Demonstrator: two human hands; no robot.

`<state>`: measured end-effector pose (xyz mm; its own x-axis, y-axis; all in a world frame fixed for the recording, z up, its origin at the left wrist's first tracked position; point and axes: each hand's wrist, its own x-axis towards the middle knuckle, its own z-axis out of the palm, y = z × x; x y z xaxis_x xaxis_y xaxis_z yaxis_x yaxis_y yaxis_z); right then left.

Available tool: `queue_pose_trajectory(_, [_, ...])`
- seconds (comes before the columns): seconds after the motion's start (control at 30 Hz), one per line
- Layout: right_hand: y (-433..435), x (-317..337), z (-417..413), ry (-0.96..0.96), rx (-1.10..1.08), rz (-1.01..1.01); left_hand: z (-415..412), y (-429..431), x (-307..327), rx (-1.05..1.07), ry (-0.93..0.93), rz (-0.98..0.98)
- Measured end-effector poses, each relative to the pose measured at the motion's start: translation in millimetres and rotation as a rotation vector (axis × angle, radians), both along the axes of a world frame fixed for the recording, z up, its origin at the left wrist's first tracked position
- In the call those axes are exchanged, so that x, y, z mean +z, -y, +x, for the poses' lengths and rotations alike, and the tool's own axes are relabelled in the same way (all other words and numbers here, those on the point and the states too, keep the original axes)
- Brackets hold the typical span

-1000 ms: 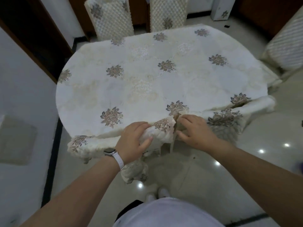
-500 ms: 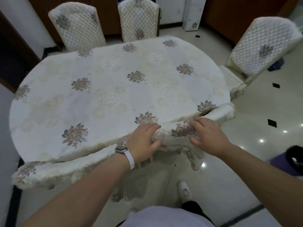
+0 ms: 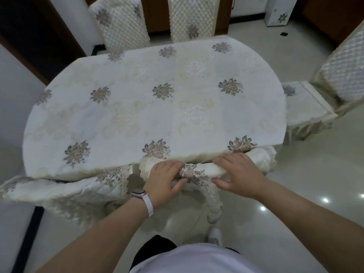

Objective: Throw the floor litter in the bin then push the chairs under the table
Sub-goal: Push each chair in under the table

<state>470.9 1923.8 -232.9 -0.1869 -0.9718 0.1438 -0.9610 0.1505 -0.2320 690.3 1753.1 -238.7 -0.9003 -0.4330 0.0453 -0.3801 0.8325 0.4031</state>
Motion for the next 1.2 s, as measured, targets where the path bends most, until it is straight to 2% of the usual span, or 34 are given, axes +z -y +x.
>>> queue_pose_trajectory(0.13, [2.4,-2.6,-14.8,0.001,0.064,0.003,-1.9,0.4,-3.4,-0.006,0.032,-0.109])
queue_pose_trajectory(0.37, [15.9,-7.8,-25.4,-0.033,0.216,-0.088,-6.1,-0.9,-0.6,0.029,0.057,-0.100])
queue_pose_trajectory(0.73, [23.6,-12.3,-14.0,-0.042,0.209,-0.244,4.2,8.1,-1.6,0.058,-0.020,-0.019])
queue_pose_trajectory(1.2, [30.0,-8.6,-7.0,-0.056,0.203,-0.229,12.9,19.9,-2.8,0.043,-0.036,-0.004])
